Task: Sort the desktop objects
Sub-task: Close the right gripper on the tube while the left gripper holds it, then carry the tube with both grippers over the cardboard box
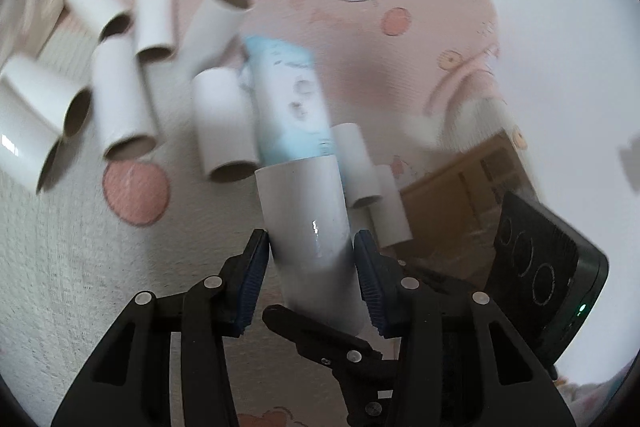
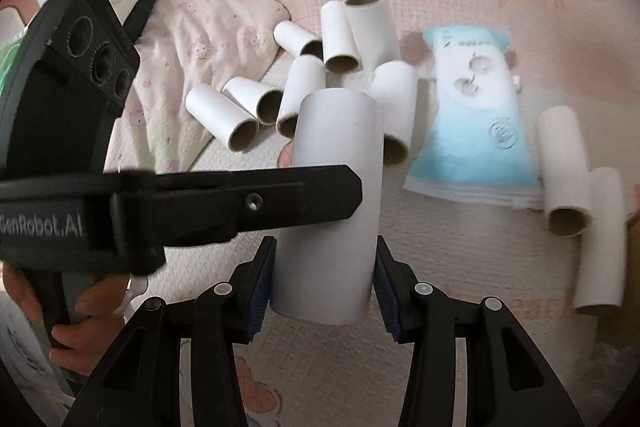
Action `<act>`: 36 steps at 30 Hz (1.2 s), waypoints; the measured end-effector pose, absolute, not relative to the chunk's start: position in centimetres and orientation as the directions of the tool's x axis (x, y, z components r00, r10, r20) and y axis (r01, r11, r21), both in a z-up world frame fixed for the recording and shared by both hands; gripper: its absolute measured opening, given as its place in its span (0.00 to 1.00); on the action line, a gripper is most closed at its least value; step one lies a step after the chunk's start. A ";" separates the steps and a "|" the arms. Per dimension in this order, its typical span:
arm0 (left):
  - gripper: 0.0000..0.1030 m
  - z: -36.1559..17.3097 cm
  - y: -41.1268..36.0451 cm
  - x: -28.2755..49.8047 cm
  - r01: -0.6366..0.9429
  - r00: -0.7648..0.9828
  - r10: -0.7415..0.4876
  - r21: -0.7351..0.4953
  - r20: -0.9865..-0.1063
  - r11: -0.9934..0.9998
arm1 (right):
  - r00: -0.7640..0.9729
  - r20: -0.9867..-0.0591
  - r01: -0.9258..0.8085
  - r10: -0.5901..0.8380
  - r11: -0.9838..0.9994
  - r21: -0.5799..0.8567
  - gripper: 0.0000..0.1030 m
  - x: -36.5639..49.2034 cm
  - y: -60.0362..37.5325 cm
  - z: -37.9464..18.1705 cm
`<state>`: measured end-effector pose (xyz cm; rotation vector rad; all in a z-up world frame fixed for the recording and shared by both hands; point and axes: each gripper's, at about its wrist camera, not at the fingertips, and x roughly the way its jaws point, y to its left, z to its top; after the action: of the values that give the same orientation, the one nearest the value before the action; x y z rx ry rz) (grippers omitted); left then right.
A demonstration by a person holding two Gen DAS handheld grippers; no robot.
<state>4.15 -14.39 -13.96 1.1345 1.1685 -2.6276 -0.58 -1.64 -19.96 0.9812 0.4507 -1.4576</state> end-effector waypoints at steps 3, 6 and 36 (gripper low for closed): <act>0.47 -12.6 -13.2 3.8 0.288 -0.731 0.226 -0.591 -0.644 -0.753 | 0.102 -0.766 0.946 -0.634 -0.177 0.272 0.42 -1.1 -0.3 -18.4; 0.47 -11.2 -11.7 3.5 0.261 -0.730 0.208 -0.546 -0.652 -0.796 | 0.080 -0.742 0.942 -0.666 -0.192 0.274 0.42 -1.6 0.8 -16.7; 0.46 2.5 -4.7 -3.6 -0.012 -0.756 0.247 -0.363 -0.607 -0.932 | -0.042 -0.629 0.930 -0.777 -0.260 0.259 0.40 -7.7 8.5 -3.9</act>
<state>-3.64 -4.67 2.52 1.1268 0.5631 -3.0309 -7.70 8.49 -3.88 0.8078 0.2557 -1.6544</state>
